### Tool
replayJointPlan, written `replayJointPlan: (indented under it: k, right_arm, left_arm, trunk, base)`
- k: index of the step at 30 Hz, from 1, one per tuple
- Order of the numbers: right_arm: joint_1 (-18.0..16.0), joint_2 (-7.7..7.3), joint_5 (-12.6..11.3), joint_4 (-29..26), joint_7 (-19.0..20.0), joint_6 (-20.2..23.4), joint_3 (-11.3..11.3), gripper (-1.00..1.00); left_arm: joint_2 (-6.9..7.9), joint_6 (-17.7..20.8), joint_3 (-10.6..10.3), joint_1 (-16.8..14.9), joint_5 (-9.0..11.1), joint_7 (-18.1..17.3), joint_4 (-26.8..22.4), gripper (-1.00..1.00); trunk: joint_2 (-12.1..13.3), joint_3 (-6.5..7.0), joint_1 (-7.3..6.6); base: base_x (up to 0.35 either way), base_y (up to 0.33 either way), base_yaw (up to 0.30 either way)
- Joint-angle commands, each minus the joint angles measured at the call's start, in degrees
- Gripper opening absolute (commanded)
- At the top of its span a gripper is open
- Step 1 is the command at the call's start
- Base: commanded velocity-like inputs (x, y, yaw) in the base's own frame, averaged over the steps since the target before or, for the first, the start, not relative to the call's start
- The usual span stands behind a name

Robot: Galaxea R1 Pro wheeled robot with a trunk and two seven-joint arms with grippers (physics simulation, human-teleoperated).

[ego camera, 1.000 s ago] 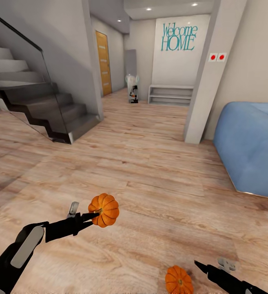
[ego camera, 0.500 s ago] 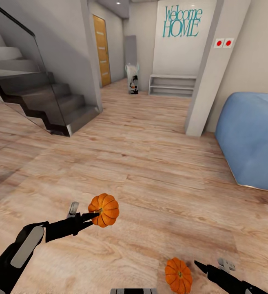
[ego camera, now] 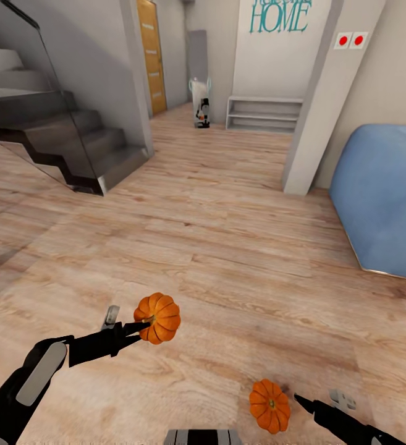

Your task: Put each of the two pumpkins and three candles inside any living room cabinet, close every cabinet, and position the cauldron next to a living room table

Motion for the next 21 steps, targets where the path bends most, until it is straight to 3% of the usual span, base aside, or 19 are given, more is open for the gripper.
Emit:
replayJointPlan:
  k: [1,10,21]
  right_arm:
    - [-0.02,-0.01,-0.46,0.01,0.35,0.36,-0.02,1.00]
    - [-0.02,-0.09,-0.57,-0.12,4.34,0.08,-0.02,1.00]
    - [-0.01,-0.10,-0.61,-0.21,4.97,0.09,-0.10,1.00]
  left_arm:
    - [0.04,0.20,-0.05,-0.04,0.14,-0.19,0.00,-1.00]
    - [0.04,0.20,-0.10,-0.04,0.14,-0.19,0.00,-1.00]
    - [0.04,0.21,-0.11,-0.04,0.14,-0.19,0.00,-1.00]
  trunk:
    - [-0.03,-0.27,0.01]
    - [-0.15,-2.26,0.24]
    - [-0.30,-4.70,0.53]
  base:
    - [0.000,0.000,0.000]
    - [0.000,0.000,0.000]
    - [0.000,0.000,0.000]
